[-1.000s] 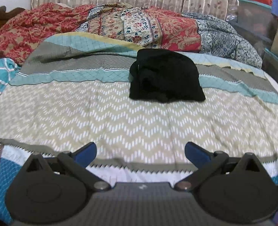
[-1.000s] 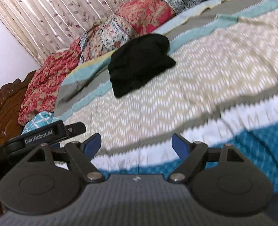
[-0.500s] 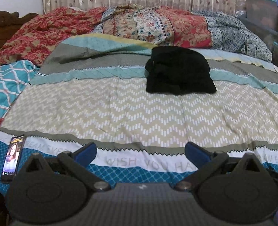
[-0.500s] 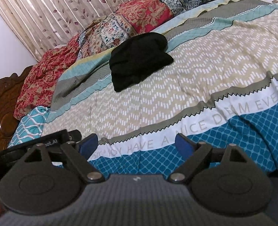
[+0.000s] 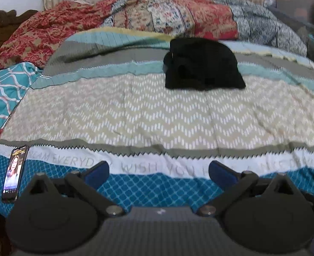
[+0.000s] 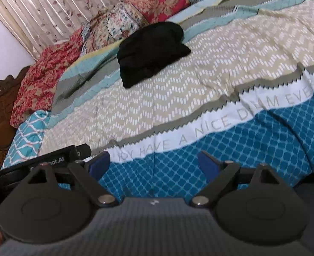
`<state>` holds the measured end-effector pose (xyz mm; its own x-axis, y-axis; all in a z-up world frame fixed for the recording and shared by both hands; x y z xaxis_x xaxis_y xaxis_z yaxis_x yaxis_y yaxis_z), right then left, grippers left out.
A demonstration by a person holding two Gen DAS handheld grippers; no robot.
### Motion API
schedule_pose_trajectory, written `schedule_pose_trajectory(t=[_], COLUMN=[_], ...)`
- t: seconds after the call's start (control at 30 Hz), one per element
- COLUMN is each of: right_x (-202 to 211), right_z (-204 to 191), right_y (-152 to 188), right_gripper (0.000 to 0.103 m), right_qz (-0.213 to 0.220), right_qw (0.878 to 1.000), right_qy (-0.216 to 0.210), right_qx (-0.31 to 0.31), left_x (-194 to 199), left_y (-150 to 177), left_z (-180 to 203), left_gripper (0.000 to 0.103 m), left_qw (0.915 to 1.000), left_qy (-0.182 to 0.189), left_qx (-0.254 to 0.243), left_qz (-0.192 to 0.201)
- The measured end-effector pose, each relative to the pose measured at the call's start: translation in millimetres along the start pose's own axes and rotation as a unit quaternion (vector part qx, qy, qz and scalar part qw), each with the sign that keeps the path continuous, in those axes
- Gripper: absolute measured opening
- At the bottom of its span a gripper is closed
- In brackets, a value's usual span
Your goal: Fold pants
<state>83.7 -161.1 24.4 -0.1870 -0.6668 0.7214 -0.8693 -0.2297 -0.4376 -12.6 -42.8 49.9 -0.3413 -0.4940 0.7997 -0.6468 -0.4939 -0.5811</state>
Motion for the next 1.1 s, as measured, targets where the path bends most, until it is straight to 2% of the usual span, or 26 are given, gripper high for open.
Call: schedule_pose_trajectory(t=[0.1, 0.23, 0.43, 0.8, 1.1], right_x=[-4, -10, -10, -13, -10], right_z=[3, 5, 6, 9, 8], right_y=[8, 15, 16, 18, 16], right_gripper=[0.091, 0.091, 0.091, 0.091, 0.091], right_qz=[-0.016, -0.042, -0.044, -0.050, -0.036], right_qw=[1.000, 0.999, 0.999, 0.999, 0.999], right_qy=[0.003, 0.003, 0.003, 0.006, 0.011], right_qx=[0.005, -0.001, 0.001, -0.002, 0.004], left_x=[-6, -6, -5, -13, -10], left_y=[5, 5, 3, 12, 10], left_z=[2, -2, -16, -21, -19], left_gripper=[0.103, 0.103, 0.103, 0.103, 0.103], left_qw=[0.9998, 0.9998, 0.9993, 0.9973, 0.9981], left_qy=[-0.006, -0.016, -0.036, -0.072, -0.061], left_qx=[-0.019, -0.010, 0.007, -0.004, -0.002], left_qz=[-0.011, 0.000, 0.009, -0.015, -0.009])
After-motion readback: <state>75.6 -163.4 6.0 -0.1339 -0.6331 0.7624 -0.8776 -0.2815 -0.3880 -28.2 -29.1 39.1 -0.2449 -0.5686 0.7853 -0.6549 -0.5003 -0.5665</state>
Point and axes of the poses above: each gripper's, at about its wrist camera, not at the fingertips, and x roughly against the way its jaws point, z to its right, y to its underside, the point moved 6 cm from there along -x, roughly the way its jaws point, and after that the axes turned 7 degrees about -x, right-handed, at the moved point
